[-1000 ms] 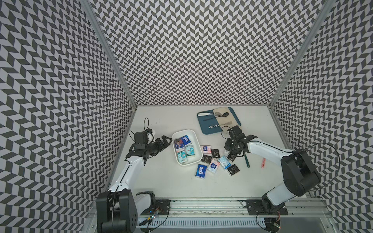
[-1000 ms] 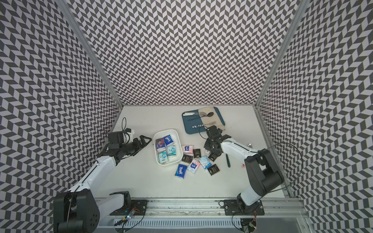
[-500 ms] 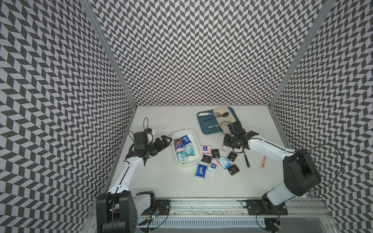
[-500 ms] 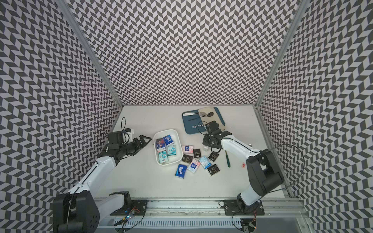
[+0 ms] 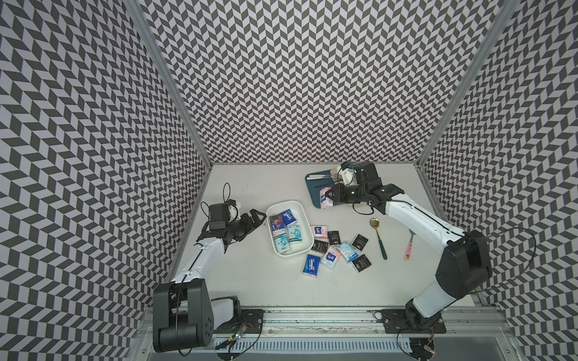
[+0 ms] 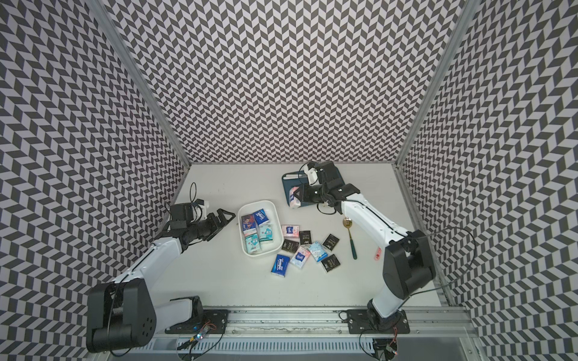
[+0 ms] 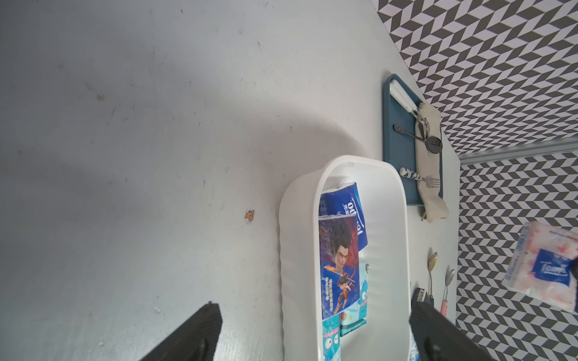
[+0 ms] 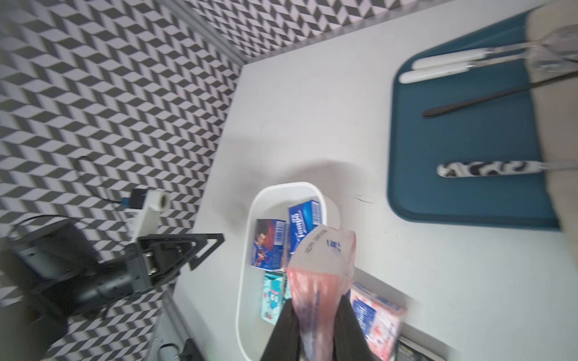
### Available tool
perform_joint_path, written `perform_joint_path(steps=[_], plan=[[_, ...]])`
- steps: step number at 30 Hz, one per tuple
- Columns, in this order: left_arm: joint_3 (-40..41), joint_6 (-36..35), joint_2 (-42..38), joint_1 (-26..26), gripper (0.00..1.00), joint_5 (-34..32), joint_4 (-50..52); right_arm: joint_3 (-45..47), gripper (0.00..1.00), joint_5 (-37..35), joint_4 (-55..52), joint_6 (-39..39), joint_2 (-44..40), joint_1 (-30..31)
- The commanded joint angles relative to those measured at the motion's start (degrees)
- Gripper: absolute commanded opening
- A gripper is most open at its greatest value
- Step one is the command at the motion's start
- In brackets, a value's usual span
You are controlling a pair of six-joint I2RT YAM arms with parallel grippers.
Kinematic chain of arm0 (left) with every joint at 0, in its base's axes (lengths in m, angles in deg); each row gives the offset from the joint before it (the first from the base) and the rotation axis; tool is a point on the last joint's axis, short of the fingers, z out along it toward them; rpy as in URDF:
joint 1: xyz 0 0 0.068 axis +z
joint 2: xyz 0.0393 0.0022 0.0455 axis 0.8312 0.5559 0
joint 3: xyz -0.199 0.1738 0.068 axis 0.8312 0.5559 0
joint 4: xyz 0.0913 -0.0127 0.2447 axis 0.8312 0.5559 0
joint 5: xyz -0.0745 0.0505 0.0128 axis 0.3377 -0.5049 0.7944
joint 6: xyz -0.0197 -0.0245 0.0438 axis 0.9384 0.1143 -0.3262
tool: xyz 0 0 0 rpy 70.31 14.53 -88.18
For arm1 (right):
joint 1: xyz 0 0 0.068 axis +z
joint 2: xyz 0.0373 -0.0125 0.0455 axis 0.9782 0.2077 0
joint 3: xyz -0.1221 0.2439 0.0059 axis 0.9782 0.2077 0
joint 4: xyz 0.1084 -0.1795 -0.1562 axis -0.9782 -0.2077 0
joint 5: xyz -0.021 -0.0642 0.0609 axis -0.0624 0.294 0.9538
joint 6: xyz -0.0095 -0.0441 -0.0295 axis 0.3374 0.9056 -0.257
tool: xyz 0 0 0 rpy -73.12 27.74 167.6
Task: Put the pocket tissues into the storage box
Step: Place the pocket tissues in the storage box.
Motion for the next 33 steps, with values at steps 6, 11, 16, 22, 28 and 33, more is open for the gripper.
perform_joint_path(steps=[6,11,16,22,28,33], plan=[[-0.17,-1.54,-1.74,3.17,1.0,1.25,0.74,-5.63,0.02,13.77,12.68,-2.18,10.23,5.4],[1.43,-1.32,-3.06,4.62,1.0,2.71,0.52,-9.05,0.02,14.63,13.06,-1.55,16.75,7.55],[1.34,-1.6,-3.46,5.25,1.0,3.48,0.83,-11.78,0.03,12.69,10.78,-0.33,22.14,9.11],[1.65,-1.45,-3.64,5.41,1.0,3.66,0.66,-12.78,0.04,10.41,10.29,-0.12,25.59,10.59],[1.74,-1.45,-3.77,5.41,1.0,3.85,0.75,-13.2,0.04,12.03,12.96,-2.26,28.35,10.59],[1.83,-1.48,-3.9,5.48,1.0,3.82,0.97,-15.04,0.04,12.99,13.04,-3.14,30.88,11.1]])
